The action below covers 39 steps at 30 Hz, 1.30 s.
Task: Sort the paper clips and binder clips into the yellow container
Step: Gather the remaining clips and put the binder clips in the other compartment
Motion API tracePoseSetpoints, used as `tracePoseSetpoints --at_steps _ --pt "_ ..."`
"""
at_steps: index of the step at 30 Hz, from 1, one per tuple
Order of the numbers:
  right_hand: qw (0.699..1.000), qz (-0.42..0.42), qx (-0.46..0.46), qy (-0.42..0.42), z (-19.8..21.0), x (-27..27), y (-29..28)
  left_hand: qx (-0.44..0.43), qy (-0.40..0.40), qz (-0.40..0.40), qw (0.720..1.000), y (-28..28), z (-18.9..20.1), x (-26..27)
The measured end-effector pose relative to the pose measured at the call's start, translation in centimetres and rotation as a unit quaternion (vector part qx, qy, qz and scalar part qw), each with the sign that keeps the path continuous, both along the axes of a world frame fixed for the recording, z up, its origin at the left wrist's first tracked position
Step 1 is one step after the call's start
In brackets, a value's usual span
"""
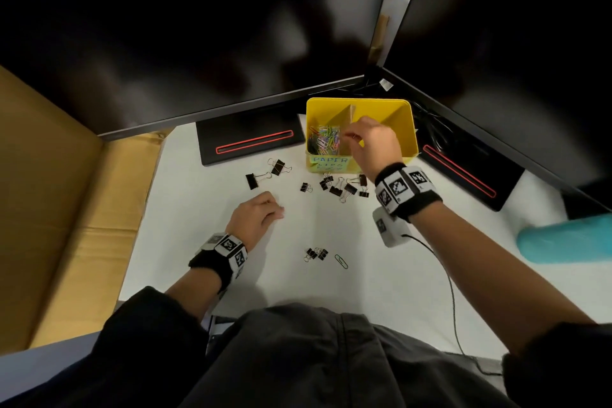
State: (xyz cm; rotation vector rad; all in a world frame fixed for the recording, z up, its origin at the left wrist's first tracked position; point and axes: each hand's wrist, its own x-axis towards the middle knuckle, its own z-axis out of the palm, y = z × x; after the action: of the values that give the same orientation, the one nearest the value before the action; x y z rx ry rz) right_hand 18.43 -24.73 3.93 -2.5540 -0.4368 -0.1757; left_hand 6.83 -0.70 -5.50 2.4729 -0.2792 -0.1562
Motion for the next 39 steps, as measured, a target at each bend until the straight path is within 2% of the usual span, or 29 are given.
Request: tracePoseSetpoints --at_steps 1,3,5,6,8,10,13,17,19,22,24,26,27,28,30,31,33,35,37,39 --pt "1.000 0.008 -0.016 0.013 -0.2 -0.1 -0.3 0.012 -0.011 -0.008 1.000 0.0 0.1 0.0" --pt "0.999 0.018 -0.036 -0.026 -0.7 -1.6 -1.1 0.039 -0.024 -0.009 0.999 -0.1 0.3 0.0" --pt "0.996 0.033 -0.035 -0.070 -1.0 -4.7 -2.2 0.065 -0.027 0.000 0.998 -0.4 0.1 -0.2" --pt "0.997 0.045 -0.040 -0.056 -1.5 -6.7 -2.8 0.077 -0.024 0.004 0.997 -0.6 0.1 -0.3" --pt "0.992 0.077 -0.083 0.063 -3.2 -10.6 -3.9 0.104 -0.023 0.003 0.994 -0.7 -0.3 -0.4" --pt "0.967 0.115 -0.136 0.183 -5.3 -13.5 -4.6 0.142 -0.032 -0.033 0.989 -0.9 -0.4 -0.6" --pt "0.959 0.132 -0.094 0.231 -7.5 -14.9 -4.5 0.177 -0.027 -0.061 0.982 -1.2 -0.1 -0.6" --pt "0.971 0.137 -0.036 0.191 -8.7 -15.3 -3.8 0.162 -0.064 -0.080 0.981 -2.8 2.2 0.7" --pt "0.976 0.141 -0.051 0.160 -8.8 -15.6 -3.8 0.118 -0.089 -0.044 0.988 -4.6 4.5 2.5" --pt "0.973 0.184 -0.086 0.113 -9.0 -16.1 -3.9 0.078 -0.190 -0.009 0.979 -7.6 8.0 6.6" --pt "0.974 0.187 -0.086 0.099 -8.8 -15.8 -3.9 0.043 -0.226 0.008 0.973 -9.0 9.4 9.3" --pt "0.985 0.120 -0.049 0.113 -8.0 -14.2 -3.6 0.070 -0.224 0.005 0.972 -9.7 9.2 11.3" --pt "0.990 0.076 -0.021 0.116 -7.3 -13.0 -3.4 0.102 -0.193 -0.003 0.976 -9.8 8.8 11.7" --pt "0.994 0.035 0.009 0.104 -6.4 -11.8 -3.1 0.140 -0.160 -0.017 0.977 -9.7 8.3 11.9" --pt "0.997 -0.022 0.067 0.040 -4.3 -8.8 -2.3 0.203 -0.146 -0.040 0.968 -9.6 7.5 11.4" --pt "0.995 -0.034 0.094 0.010 -3.2 -7.2 -1.8 0.194 -0.166 -0.032 0.966 -9.4 7.2 10.7" --pt "0.991 -0.033 0.121 -0.039 -1.4 -4.1 -0.7 0.122 -0.219 0.029 0.968 -9.0 7.2 8.8" --pt "0.993 -0.035 0.088 -0.065 -0.2 -1.9 0.7 0.069 -0.223 0.101 0.967 -8.0 6.8 7.1" --pt "0.996 -0.018 0.017 -0.088 -0.1 -1.5 2.1 0.057 -0.190 0.140 0.970 -6.7 5.7 6.0" --pt "0.987 0.077 -0.069 -0.124 -1.1 -3.2 2.9 0.078 -0.133 0.153 0.976 -5.7 4.2 5.4"
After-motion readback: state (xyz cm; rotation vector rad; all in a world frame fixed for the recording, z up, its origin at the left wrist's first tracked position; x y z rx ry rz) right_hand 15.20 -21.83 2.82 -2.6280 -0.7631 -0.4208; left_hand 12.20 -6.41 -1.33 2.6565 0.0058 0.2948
